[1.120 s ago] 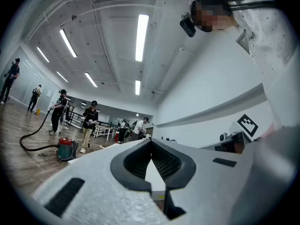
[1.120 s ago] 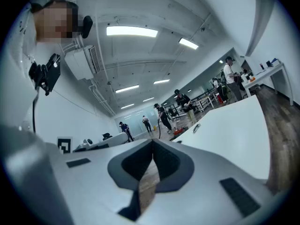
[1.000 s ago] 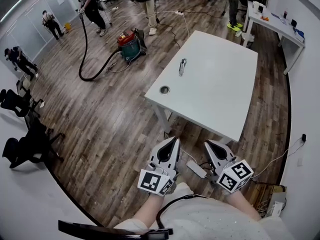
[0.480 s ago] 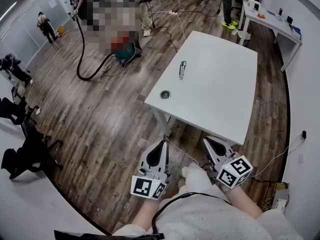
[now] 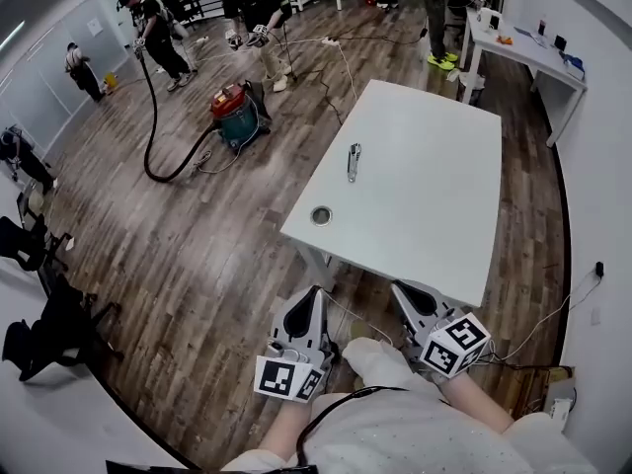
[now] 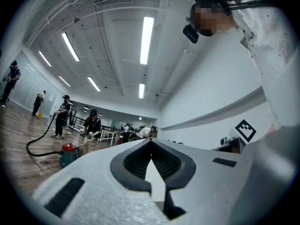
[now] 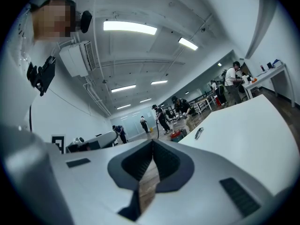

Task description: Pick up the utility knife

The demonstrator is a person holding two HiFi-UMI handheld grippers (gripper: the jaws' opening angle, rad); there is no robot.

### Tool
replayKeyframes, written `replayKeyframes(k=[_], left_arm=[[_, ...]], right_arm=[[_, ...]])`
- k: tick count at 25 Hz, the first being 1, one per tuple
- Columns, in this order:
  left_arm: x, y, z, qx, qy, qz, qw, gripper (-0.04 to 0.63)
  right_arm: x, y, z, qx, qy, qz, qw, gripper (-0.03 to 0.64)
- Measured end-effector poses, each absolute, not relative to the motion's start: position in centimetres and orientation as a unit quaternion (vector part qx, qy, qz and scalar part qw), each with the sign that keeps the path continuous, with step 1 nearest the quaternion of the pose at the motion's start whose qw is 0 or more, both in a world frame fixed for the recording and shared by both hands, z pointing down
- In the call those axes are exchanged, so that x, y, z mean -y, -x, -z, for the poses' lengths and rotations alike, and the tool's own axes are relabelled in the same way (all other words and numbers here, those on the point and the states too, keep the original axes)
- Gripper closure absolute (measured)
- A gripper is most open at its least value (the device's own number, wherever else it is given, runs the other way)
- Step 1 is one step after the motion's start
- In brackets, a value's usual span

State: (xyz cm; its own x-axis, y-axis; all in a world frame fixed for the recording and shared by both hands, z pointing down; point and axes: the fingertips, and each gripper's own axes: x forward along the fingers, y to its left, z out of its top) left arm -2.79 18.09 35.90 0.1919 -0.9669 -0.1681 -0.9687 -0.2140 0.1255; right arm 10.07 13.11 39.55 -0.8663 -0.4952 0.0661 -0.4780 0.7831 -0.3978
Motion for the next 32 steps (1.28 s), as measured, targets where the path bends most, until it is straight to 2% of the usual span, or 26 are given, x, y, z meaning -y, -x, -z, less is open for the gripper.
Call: replayKeyframes(k=[20,32], left_arm=[[-3.1,7.8,-37.6,-0.605,0.791,-0.096,-0.009,0.589],[3.3,9.3,-37.7,-0.601,0.794,-0.091,-0.010,0.589]], right_arm=[[1.0,-1.8,-41.2,-0.944,0.249,0.218,-0.002,0.607],[7.2,0.7,-40.9,-0.947,0.240,0.215,-0.007,0.607]])
